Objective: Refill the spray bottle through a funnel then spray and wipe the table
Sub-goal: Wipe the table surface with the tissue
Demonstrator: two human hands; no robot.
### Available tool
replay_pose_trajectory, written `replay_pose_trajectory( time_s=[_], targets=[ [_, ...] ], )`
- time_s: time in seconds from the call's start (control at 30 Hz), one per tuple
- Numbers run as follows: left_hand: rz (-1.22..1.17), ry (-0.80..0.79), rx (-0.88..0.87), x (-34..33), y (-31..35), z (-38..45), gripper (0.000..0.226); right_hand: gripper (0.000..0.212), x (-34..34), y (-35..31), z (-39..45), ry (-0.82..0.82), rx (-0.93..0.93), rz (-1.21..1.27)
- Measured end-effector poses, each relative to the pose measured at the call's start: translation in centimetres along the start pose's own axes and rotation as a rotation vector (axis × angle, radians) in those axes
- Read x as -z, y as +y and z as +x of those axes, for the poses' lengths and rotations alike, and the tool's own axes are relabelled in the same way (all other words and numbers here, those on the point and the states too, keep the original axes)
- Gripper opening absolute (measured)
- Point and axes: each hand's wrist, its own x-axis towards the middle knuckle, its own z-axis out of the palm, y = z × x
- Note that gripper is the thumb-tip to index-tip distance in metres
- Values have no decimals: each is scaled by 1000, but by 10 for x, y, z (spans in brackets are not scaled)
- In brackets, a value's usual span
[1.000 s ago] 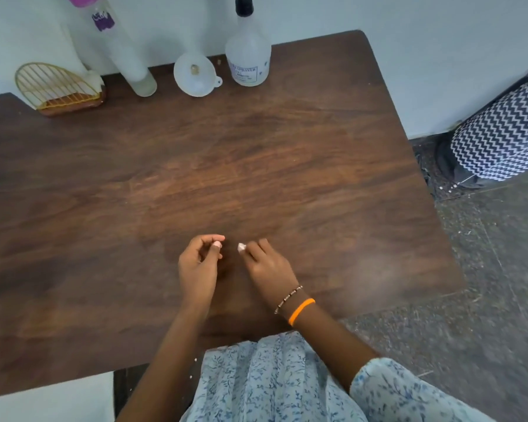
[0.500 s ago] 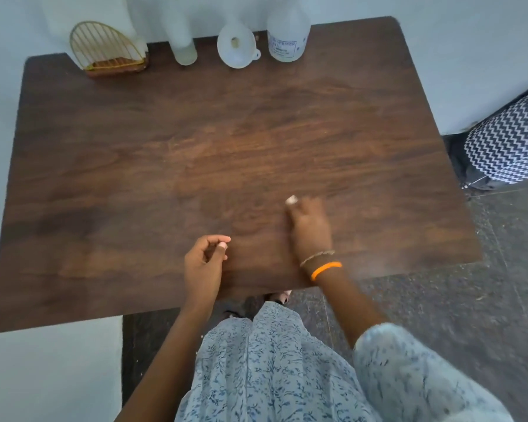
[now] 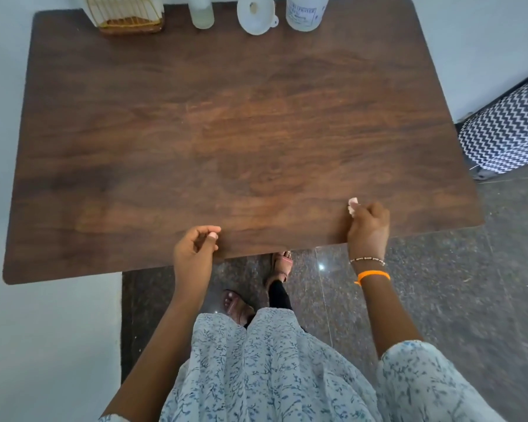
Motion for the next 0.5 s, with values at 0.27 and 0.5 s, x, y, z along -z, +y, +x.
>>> replay_pose_trajectory(
  time_s=[0.27, 0.5],
  targets=[
    [21, -3, -23, 15, -7, -7, 23, 24, -40, -118, -110, -337, 578, 123],
    [22, 43, 8, 33, -14, -14, 21, 18, -12, -57, -35, -83, -49, 129]
  ],
)
